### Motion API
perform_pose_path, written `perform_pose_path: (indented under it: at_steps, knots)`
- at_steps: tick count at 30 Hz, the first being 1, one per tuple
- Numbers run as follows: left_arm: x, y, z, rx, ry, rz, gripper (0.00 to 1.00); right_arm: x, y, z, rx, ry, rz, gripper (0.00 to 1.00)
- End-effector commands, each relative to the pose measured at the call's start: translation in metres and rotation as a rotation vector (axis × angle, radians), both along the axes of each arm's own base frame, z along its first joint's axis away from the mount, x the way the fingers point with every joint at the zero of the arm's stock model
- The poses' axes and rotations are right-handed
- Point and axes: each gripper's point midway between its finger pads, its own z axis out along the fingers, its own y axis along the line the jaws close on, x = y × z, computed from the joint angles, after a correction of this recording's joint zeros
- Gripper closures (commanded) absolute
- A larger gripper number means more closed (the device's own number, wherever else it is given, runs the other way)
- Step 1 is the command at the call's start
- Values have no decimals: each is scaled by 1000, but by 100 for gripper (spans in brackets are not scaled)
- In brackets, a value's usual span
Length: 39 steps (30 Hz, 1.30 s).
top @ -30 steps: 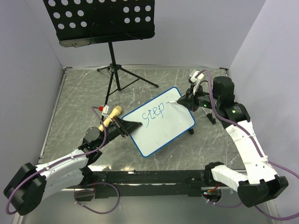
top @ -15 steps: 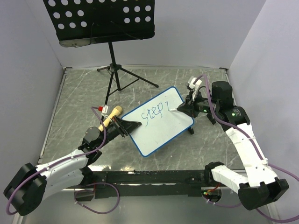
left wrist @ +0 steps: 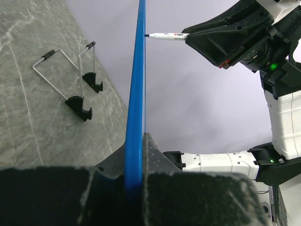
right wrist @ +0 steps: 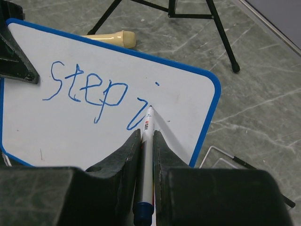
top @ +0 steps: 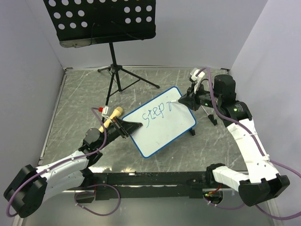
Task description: Write a sentence on the whiteboard
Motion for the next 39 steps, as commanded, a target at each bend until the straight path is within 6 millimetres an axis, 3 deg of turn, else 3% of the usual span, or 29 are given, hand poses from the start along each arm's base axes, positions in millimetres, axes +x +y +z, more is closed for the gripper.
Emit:
perform_pose_path:
  at_steps: [1, 17, 33, 39]
  knots:
    - [-16, 8, 64, -168, -160, -28, 99, 12, -1, 18, 7, -53, -29, 100]
    - [-13, 10, 63, -165, -160, -15, 99, -22, -7, -25, -33, 25, 10, 100]
    - [-15, 9, 61, -163, -156, -26, 99, 13, 3, 17, 14, -39, -7, 100]
    - [-15, 11, 60, -161, -155, -18, 99, 24, -3, 15, -6, -47, -64, 100]
